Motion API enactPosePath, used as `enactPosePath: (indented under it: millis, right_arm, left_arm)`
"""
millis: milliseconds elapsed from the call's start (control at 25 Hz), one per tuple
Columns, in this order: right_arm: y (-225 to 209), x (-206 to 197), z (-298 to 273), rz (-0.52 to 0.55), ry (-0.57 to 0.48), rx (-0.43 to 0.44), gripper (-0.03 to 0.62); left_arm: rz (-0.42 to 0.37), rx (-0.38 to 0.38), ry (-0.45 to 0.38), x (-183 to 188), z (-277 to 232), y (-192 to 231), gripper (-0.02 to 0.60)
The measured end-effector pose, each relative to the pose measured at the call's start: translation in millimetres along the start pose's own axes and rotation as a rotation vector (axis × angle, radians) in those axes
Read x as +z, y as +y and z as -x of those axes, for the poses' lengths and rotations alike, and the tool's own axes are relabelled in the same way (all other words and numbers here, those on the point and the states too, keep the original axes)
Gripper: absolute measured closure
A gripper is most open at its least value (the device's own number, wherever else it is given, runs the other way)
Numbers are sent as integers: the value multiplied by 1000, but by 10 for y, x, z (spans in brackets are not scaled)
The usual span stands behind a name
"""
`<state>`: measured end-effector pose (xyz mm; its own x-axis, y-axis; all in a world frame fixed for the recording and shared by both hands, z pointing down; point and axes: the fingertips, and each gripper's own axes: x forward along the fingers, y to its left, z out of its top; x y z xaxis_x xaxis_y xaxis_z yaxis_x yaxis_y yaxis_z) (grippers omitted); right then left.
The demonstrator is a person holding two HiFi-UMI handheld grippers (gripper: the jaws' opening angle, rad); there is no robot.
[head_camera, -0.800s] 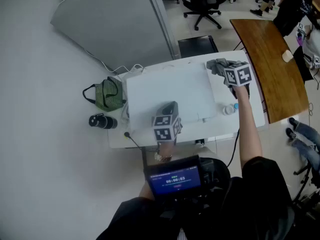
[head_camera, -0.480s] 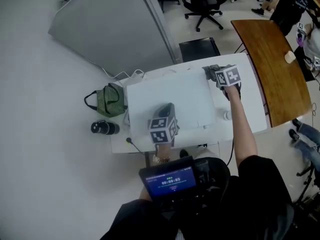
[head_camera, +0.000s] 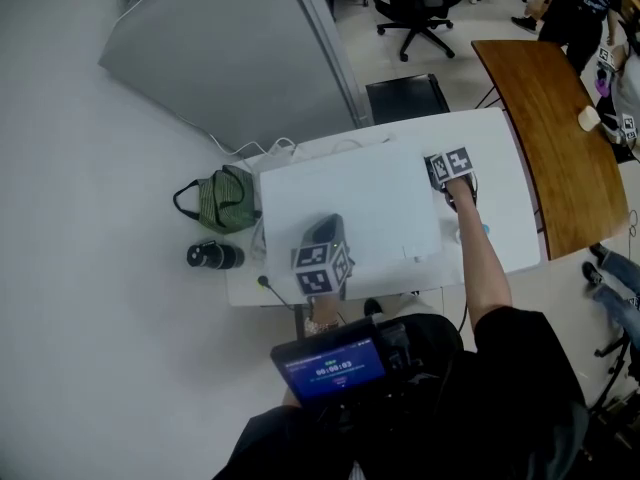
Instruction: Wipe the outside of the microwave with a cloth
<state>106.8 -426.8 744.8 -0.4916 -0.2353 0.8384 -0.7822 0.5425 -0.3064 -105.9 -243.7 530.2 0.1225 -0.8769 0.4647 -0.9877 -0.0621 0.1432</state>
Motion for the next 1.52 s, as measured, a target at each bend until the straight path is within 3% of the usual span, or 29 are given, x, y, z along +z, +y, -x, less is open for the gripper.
enactPosePath:
  millis: [200, 400, 600, 760, 880, 1080, 1320, 1520]
  right_arm:
    - [-88, -334, -319, -53, 82, 10, 554]
    - [-134, -377, -296, -59, 86, -25, 554]
    - [-10, 134, 466, -75, -119, -27, 554]
    - [331, 453, 1241, -79, -295, 89, 554]
    - [497, 483, 1461, -99, -353, 155, 554]
    - [405, 75, 1183, -113, -238, 107, 554]
    - [407, -329, 704, -146, -98, 145, 554]
    - [304, -580, 366, -164, -3, 120, 554]
  left_arm:
    - [12, 9, 19, -89, 43, 54, 581]
    - [12, -2, 21, -120, 24, 65, 581]
    - [9, -46, 11, -74, -27, -23, 581]
    - [3, -95, -6, -27, -74, -158, 581]
    - [-4, -121, -16, 12, -81, -226, 581]
    - [-12, -134, -18, 24, -54, -271, 581]
    - [-13, -121, -11, -7, -15, -202, 581]
    - [-7, -104, -5, -55, 33, -146, 581]
